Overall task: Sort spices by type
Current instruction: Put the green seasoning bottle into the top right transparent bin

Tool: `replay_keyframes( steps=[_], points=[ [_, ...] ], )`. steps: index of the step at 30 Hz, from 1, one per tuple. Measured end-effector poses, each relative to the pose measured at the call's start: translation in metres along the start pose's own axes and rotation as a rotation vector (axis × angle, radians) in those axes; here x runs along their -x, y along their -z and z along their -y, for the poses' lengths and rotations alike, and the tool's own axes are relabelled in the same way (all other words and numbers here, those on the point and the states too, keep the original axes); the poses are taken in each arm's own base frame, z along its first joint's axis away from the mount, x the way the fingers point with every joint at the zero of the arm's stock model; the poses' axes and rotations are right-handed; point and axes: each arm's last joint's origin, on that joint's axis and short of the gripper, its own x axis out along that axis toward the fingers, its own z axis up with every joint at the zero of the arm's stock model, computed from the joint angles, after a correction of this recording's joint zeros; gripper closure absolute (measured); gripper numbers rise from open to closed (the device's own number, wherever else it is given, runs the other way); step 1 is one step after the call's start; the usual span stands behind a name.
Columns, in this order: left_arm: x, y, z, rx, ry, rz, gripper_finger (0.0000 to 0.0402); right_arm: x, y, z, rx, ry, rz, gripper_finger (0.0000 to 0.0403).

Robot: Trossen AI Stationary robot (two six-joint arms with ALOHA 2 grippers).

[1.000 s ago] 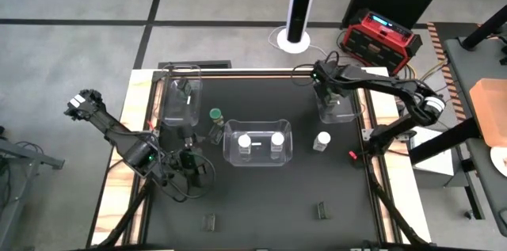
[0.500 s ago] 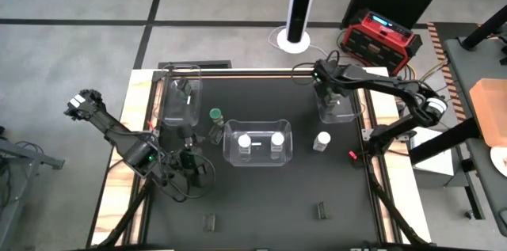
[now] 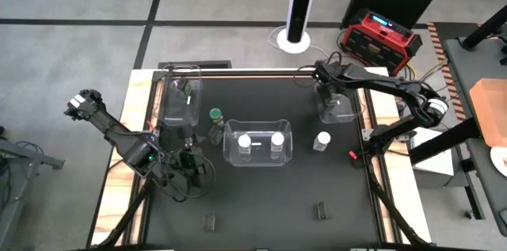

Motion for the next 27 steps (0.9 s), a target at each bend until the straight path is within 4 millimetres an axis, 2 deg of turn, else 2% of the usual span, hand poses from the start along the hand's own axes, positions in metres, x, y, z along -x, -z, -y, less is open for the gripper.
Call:
replay_keyframes(
  steps=[5,10,19,27],
  points=[
    [0.0,0.0,0.0,0.0,0.0,0.0,0.0161,0.008,0.01,0.01,-0.008,0.022,-0.058,0.0394],
    [0.0,0.0,0.0,0.003,0.0,0.0,0.0161,0.017,0.018,0.007,-0.01,-0.085,-0.059,0.0394],
    [0.0,0.0,0.0,0.004,0.0,0.0,0.0161,0.025,0.022,0.0,-0.02,-0.114,-0.032,0.0394],
    [0.0,0.0,0.0,0.004,0.0,0.001,0.0161,0.028,0.021,0.005,-0.041,-0.049,0.016,0.0394]
  ],
)
